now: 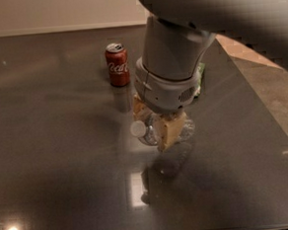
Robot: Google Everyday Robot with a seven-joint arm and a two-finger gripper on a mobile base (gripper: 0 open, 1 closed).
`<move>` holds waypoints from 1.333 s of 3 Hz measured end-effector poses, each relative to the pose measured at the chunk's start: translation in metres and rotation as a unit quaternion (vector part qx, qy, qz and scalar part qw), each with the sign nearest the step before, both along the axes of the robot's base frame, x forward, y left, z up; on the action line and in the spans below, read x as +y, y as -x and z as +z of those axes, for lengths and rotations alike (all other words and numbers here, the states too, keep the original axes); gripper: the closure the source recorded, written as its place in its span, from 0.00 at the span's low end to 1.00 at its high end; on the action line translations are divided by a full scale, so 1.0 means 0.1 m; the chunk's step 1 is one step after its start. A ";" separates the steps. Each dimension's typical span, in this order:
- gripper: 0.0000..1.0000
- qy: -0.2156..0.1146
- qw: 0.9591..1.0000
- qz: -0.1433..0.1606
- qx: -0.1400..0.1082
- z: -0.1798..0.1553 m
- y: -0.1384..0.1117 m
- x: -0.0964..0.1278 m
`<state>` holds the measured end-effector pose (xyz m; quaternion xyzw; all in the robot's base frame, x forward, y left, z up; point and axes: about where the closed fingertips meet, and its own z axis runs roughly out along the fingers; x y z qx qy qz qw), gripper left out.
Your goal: Knock water bottle over
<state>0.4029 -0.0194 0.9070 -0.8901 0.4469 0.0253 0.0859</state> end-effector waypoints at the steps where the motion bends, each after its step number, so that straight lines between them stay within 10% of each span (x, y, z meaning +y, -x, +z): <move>1: 0.59 0.017 1.000 0.011 -0.002 -0.13 0.02 0.04; 4: 0.00 0.021 0.999 0.026 0.015 -0.33 0.14 0.13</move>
Offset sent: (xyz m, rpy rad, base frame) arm -0.0108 0.0109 -0.0355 -0.0832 0.0032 0.0683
